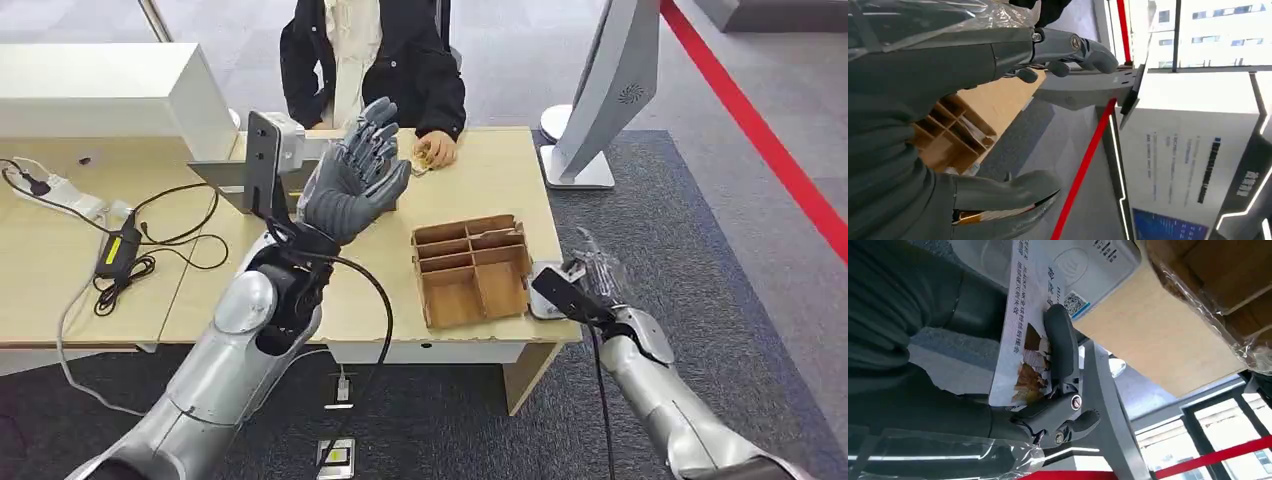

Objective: Pass the card to the sensor for recognition and then transmit it.

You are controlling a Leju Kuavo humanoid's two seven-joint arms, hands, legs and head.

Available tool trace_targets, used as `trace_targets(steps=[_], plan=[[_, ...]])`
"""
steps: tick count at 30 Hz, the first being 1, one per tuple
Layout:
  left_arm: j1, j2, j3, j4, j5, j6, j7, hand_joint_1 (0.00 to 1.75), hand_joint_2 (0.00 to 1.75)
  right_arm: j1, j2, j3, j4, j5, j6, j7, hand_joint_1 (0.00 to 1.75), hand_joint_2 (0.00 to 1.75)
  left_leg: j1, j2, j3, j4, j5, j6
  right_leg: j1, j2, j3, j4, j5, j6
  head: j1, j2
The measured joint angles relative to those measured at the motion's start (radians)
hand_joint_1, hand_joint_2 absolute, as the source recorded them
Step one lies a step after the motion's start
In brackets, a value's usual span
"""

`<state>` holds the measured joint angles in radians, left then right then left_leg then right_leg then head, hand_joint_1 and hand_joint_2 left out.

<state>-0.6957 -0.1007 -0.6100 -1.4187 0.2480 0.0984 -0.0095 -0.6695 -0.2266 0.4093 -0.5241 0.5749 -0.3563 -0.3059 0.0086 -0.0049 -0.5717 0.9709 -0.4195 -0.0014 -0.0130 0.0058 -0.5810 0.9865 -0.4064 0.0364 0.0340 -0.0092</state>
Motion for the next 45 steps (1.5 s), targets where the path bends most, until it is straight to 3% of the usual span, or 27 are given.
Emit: trace_targets(steps=[17,45], plan=[[0.003,0.0,-0.001,0.0,0.0,-0.013,0.0,0.0,1.75,0.031,0.01,0.017,-0.011,0.015,0.04,0.022,1.75,1.75,0.0,0.0,0.0,0.0,0.0,0.0,0.0,0.0,0.0,0.0,0.0,0.0,0.0,0.0],[0.013,-0.001,0.0,0.0,0.0,-0.045,0.006,0.0,1.75,0.029,0.003,0.019,-0.087,0.006,0.037,0.035,1.75,1.75,0.0,0.0,0.001,0.0,0.0,0.0,0.0,0.0,0.001,0.0,0.0,0.0,0.0,0.0]])
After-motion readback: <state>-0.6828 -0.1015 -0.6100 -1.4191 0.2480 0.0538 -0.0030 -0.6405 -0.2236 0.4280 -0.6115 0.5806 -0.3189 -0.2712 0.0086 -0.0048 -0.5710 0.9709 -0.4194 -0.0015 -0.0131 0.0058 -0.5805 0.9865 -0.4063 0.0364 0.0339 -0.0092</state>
